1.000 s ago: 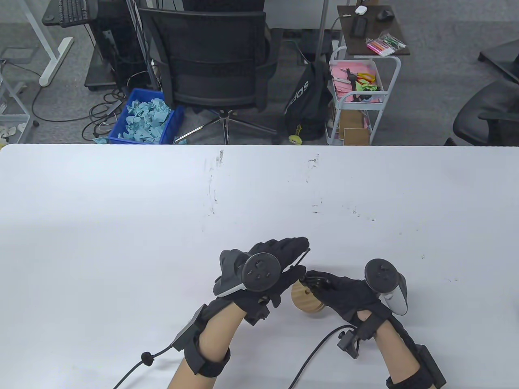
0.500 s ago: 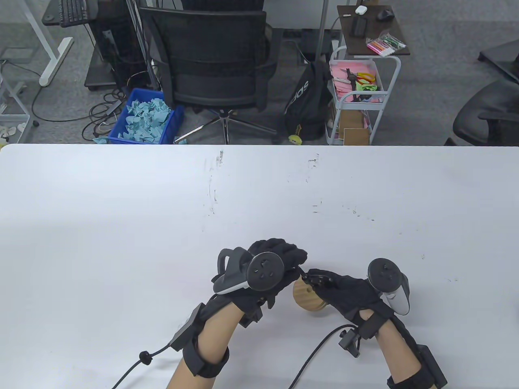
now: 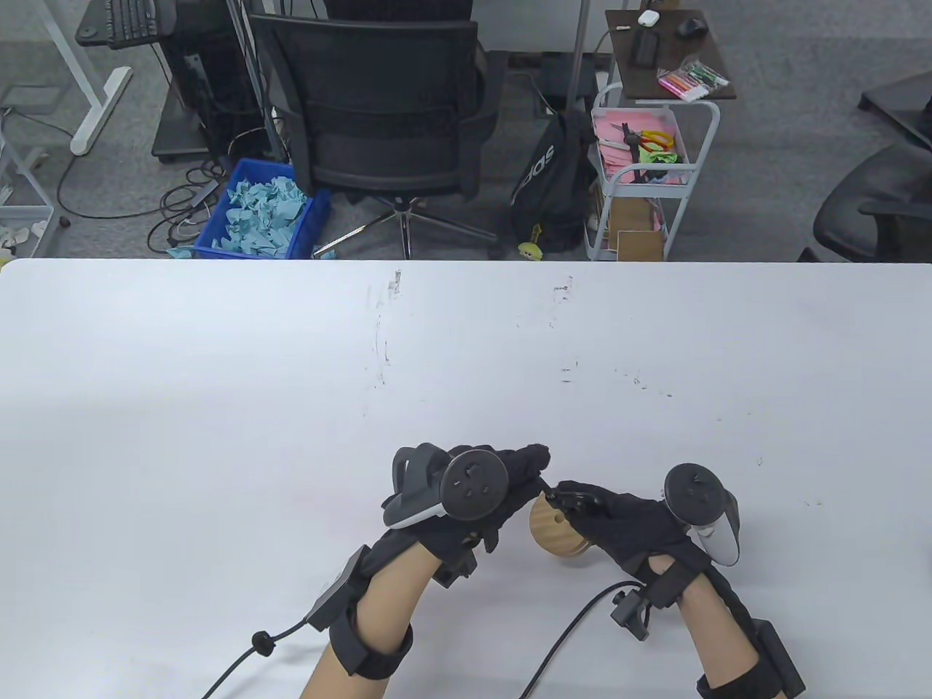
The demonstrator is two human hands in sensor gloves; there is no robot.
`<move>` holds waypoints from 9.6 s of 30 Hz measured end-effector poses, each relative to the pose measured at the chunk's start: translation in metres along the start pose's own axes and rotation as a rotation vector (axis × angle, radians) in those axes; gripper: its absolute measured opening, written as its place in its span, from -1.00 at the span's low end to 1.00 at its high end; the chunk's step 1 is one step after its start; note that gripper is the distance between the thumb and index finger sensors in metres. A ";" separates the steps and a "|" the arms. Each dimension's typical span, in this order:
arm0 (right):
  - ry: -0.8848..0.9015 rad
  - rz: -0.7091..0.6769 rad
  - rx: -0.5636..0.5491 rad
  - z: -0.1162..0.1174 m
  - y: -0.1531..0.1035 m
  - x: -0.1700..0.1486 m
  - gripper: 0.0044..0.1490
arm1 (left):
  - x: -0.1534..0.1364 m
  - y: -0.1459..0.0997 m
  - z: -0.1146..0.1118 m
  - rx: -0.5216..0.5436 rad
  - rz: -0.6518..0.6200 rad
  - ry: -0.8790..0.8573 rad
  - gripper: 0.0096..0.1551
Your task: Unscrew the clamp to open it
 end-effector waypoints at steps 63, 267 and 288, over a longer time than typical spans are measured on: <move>0.012 0.001 0.007 0.002 0.001 -0.002 -0.39 | -0.013 0.001 -0.002 0.040 0.018 -0.050 -0.53; -0.982 0.573 -0.445 -0.103 0.002 -0.047 -0.15 | -0.103 -0.080 -0.044 -0.091 0.413 0.242 0.11; -0.823 -0.183 -0.171 -0.012 -0.016 0.043 0.10 | -0.108 -0.079 -0.054 -0.143 0.395 0.266 0.20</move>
Point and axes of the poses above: the tracker on the back of each hand, its own x axis roughly to the thumb side, its own y axis roughly from the wrist to the fingertips, z = x × y, the point moved 4 cm from there along y, roughly from the wrist to the fingertips, and after that the axes turned 10 degrees about -x, right-handed, at the moved point
